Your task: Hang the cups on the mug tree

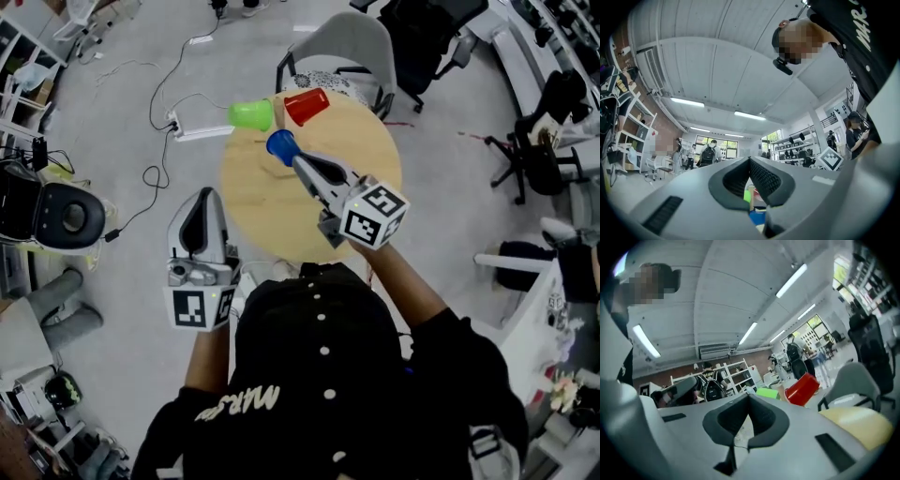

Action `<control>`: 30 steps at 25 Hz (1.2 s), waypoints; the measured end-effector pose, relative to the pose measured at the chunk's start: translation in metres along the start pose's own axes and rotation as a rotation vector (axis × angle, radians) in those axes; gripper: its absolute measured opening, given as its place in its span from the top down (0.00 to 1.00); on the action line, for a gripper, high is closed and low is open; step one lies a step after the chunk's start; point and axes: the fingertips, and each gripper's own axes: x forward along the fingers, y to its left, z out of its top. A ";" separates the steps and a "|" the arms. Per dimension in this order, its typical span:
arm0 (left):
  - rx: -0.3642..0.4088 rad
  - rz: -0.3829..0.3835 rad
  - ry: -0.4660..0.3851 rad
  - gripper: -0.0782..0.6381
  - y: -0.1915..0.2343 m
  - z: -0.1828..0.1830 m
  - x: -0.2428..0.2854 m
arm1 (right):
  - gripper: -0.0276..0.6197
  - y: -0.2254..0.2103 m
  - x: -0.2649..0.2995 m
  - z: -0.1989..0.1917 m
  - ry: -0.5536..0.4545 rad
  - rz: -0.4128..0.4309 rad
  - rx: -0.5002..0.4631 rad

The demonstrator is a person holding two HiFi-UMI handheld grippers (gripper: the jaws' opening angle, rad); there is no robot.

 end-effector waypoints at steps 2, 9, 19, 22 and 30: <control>0.004 -0.020 0.040 0.89 0.000 -0.010 0.002 | 0.95 -0.006 -0.016 0.013 -0.004 -0.059 -0.143; 0.048 -0.009 0.068 0.89 0.005 -0.010 0.001 | 0.96 -0.012 -0.087 0.077 -0.103 -0.280 -0.437; 0.086 0.090 0.048 0.89 0.028 0.012 -0.005 | 0.96 -0.027 -0.175 0.128 -0.297 -0.531 -0.530; 0.083 0.119 0.068 0.89 0.034 0.013 -0.012 | 0.96 -0.031 -0.187 0.128 -0.301 -0.562 -0.515; 0.088 0.126 0.082 0.89 0.038 0.011 -0.019 | 0.96 -0.038 -0.198 0.127 -0.328 -0.604 -0.468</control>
